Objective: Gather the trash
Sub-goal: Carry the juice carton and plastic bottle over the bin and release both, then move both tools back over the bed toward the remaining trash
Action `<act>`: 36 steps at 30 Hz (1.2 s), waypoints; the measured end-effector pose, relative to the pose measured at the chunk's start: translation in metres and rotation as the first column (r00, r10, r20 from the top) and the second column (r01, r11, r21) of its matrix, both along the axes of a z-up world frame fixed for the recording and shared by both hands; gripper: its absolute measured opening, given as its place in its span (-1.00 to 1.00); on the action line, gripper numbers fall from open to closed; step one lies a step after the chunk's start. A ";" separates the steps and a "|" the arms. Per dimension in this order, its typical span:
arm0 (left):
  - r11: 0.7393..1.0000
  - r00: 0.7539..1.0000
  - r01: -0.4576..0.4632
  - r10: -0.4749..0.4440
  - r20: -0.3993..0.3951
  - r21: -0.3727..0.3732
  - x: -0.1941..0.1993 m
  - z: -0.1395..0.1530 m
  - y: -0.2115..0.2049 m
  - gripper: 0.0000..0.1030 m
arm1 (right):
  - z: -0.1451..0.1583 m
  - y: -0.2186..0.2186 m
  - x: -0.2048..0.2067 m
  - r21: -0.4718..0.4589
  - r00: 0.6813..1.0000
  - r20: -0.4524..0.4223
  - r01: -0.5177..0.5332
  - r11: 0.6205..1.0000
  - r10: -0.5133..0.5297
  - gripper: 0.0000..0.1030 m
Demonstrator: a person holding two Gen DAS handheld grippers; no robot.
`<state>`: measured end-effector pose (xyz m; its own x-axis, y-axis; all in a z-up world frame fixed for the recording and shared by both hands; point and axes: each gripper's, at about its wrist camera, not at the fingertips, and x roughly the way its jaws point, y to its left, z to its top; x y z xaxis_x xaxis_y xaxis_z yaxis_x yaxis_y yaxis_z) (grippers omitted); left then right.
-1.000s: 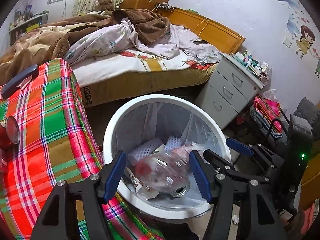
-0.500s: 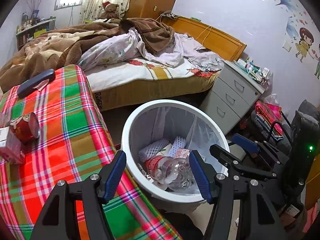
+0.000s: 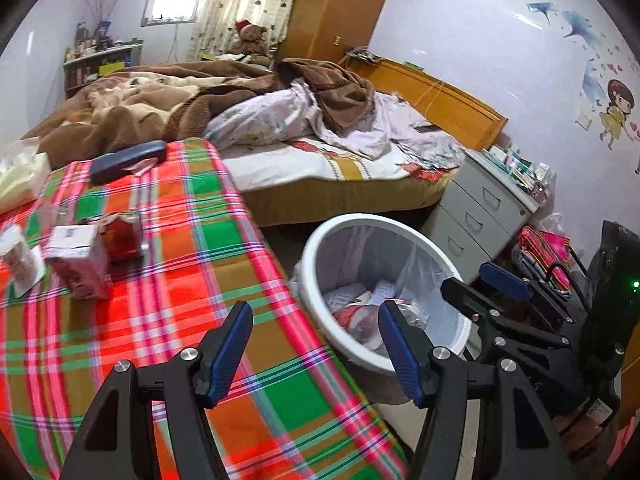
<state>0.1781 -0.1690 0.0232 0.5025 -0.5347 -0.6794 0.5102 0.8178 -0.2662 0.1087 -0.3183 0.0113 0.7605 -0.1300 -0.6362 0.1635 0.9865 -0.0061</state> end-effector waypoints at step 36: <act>0.924 0.923 -0.383 0.383 0.048 -0.014 0.027 -0.001 0.207 0.26 | 0.001 0.126 0.050 0.040 0.962 0.021 -0.274 0.961 0.274 0.31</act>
<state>0.2054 0.0379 0.0222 0.7020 -0.2978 -0.6469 0.1711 0.9523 -0.2527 0.1583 -0.1925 0.0122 0.7730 0.1112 -0.6246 -0.1133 0.9929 0.0366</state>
